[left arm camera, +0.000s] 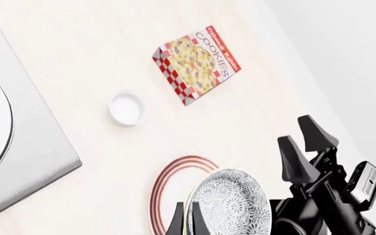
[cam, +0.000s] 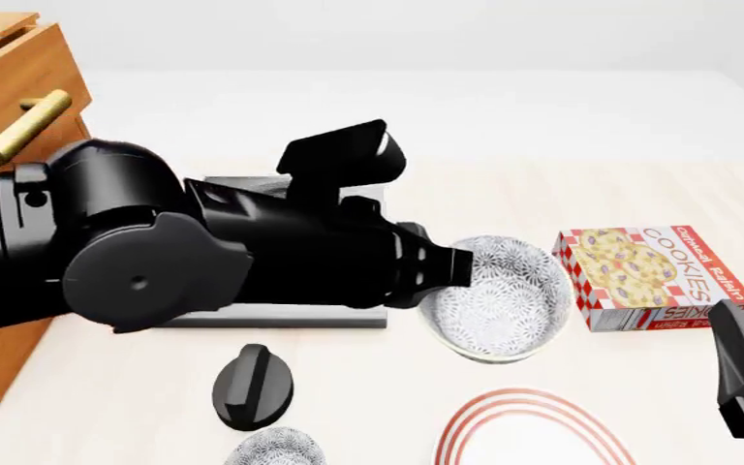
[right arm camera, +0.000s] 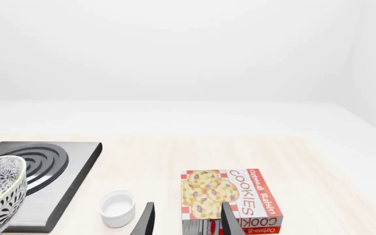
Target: Pick the akita bowl on the wooden cabinet and place it on the plate.
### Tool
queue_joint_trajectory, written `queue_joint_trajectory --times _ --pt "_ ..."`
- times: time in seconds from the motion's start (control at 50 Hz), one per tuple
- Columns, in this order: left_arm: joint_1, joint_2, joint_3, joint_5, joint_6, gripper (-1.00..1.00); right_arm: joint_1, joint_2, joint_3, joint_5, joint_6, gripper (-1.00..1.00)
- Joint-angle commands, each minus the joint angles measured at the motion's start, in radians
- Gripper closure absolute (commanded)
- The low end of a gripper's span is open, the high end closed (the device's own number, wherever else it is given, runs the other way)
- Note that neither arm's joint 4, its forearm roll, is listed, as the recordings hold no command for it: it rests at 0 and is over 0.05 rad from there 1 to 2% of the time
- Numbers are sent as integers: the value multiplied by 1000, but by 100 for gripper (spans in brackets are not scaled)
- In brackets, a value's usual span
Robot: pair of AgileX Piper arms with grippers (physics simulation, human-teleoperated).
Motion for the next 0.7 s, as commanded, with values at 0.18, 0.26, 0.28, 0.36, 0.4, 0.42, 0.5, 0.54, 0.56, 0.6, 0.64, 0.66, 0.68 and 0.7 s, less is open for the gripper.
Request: queue_joint_trajectory --times 0.18,0.26,0.28,0.36,0.4,0.42,0.5,0.54,0.56,0.6,0.64,0.66,0.68,0.7 --pt "-47 45 8 -33 -20 100 0 0 0 0 0 -100" --pt "-56 54 8 -39 -25 100 0 0 0 0 0 -100" --pt "-57 55 9 -40 -26 100 0 0 0 0 0 -100" --pt "-58 58 14 -46 -32 100 0 0 0 0 0 -100" --pt "-62 59 18 -51 -36 100 0 0 0 0 0 -100" --pt "-66 62 21 -55 -40 100 0 0 0 0 0 -100" --pt "-75 73 35 -71 -56 100 0 0 0 0 0 -100" --pt "-75 72 35 -72 -54 100 0 0 0 0 0 -100" --pt "-78 75 36 -75 -62 100 0 0 0 0 0 -100" --pt "-81 77 37 -78 -65 100 0 0 0 0 0 -100" --pt "-86 81 39 -81 -70 100 0 0 0 0 0 -100" --pt "-87 82 39 -82 -71 100 0 0 0 0 0 -100" --pt "-88 83 39 -83 -72 100 0 0 0 0 0 -100" --pt "-89 84 40 -84 -75 100 0 0 0 0 0 -100"
